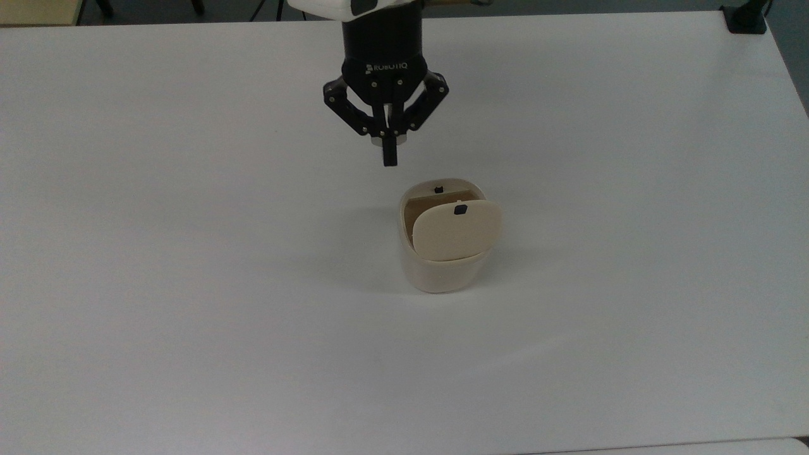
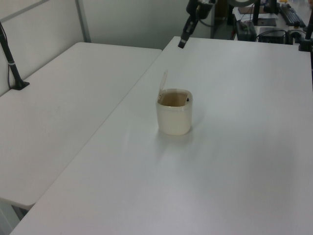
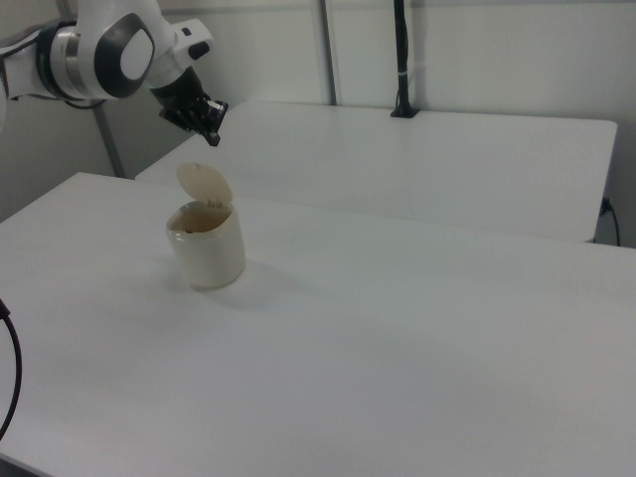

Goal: Close the trash bin
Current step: 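Lower the gripper onto the raised lid and push it down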

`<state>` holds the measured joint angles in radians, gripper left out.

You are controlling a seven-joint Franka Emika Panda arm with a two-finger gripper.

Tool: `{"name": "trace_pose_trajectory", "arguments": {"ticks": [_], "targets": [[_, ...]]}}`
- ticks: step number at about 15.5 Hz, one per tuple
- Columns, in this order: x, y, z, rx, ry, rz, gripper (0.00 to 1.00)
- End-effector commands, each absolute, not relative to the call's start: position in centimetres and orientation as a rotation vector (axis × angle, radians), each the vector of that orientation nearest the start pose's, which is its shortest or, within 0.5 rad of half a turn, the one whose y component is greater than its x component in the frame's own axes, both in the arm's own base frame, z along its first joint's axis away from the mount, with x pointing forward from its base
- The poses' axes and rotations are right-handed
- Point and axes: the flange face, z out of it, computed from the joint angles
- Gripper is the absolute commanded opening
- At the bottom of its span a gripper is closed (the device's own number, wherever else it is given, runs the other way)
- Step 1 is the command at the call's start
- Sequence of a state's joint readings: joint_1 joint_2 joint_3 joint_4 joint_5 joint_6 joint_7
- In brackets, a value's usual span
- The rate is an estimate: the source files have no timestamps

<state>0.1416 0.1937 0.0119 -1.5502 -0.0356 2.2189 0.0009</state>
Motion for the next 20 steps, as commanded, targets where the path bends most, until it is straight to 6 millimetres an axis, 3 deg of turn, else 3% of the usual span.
{"name": "trace_pose_trajectory", "arguments": {"ticks": [1,5,13,20], "targets": [[66.7,13.0,57.3,-2.969,-0.257,-0.881,0.00],[67.5,15.1,55.0,-2.946,-0.297,-0.902,0.00],[67.2,16.7,51.8,-2.969,-0.333,-0.810,0.00],[65.6,16.0,48.6,-3.134,-0.388,-0.425,0.00]]}}
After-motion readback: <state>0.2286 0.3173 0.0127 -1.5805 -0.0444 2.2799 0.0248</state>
